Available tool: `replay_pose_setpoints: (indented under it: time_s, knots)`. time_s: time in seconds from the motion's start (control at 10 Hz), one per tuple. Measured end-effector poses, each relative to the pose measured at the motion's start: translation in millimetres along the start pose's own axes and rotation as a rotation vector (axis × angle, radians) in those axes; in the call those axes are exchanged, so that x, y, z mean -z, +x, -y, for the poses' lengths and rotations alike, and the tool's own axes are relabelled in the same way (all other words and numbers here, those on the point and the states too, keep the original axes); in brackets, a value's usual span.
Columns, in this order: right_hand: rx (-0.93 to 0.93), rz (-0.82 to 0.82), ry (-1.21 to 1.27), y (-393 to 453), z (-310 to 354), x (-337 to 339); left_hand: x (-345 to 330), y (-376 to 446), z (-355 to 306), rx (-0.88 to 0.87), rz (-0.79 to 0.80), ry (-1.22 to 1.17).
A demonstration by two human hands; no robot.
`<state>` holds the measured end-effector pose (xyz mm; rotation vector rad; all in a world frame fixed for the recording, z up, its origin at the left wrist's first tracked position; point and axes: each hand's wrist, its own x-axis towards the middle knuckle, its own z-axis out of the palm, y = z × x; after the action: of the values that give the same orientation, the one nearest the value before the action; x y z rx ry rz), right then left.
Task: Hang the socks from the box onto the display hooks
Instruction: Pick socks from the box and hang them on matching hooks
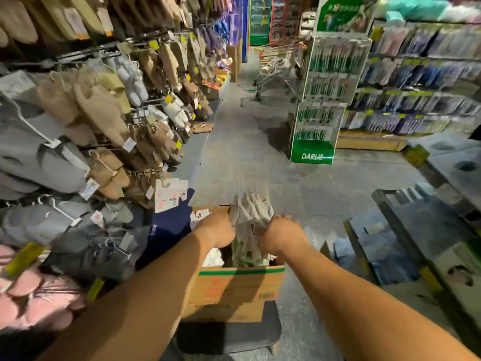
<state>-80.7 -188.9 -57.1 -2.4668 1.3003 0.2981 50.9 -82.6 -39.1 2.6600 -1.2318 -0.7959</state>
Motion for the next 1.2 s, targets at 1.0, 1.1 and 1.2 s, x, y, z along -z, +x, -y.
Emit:
replay_pose_setpoints:
  time_s: [1.0,1.1,1.2]
  knots:
    - [-0.023,0.247,0.566,109,16,39,-23,71,-4,0.287,0.073,-1.268]
    - [0.112,0.261,0.688,96,37,75,-1,73,-7,0.195,0.079,-1.525]
    - [0.223,0.429,0.731,85,54,102,28,69,-14,0.099,0.007,-1.598]
